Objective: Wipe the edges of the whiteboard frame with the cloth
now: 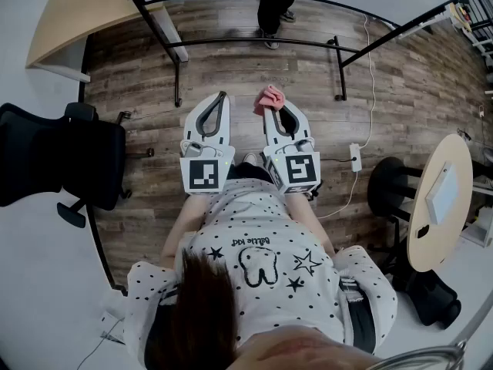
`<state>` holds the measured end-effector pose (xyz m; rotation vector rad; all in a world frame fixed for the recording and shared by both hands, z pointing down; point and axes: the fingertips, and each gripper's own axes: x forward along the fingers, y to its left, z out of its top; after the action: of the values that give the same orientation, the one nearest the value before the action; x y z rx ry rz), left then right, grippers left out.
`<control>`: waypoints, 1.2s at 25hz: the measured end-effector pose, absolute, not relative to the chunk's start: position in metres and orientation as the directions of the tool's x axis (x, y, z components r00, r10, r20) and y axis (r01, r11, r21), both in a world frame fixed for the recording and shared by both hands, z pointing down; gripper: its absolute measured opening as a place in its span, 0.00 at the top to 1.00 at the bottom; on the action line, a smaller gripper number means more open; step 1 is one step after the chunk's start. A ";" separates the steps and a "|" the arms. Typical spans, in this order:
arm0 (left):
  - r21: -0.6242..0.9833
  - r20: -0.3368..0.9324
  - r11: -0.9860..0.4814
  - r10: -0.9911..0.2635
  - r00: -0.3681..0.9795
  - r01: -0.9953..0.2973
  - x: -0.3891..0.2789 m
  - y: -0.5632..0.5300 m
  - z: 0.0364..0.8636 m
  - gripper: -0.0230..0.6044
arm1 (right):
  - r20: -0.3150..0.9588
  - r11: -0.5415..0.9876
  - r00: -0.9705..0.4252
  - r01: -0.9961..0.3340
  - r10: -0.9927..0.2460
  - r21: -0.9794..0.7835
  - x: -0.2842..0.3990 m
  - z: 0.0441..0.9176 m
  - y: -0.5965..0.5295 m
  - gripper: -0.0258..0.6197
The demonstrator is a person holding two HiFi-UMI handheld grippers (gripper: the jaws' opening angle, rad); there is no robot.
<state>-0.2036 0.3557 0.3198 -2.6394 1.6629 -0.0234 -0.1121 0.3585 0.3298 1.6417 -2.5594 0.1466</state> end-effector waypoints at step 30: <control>-0.021 -0.012 -0.378 -0.925 0.379 -0.925 -0.205 0.373 0.324 0.94 | 0.139 0.542 -0.539 -0.840 -0.831 -0.016 -0.117 0.343 0.377 0.91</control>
<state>-0.2055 0.3733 0.3243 -2.5883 1.7379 -0.0033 -0.1167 0.3774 0.3434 1.4449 -2.6564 0.1227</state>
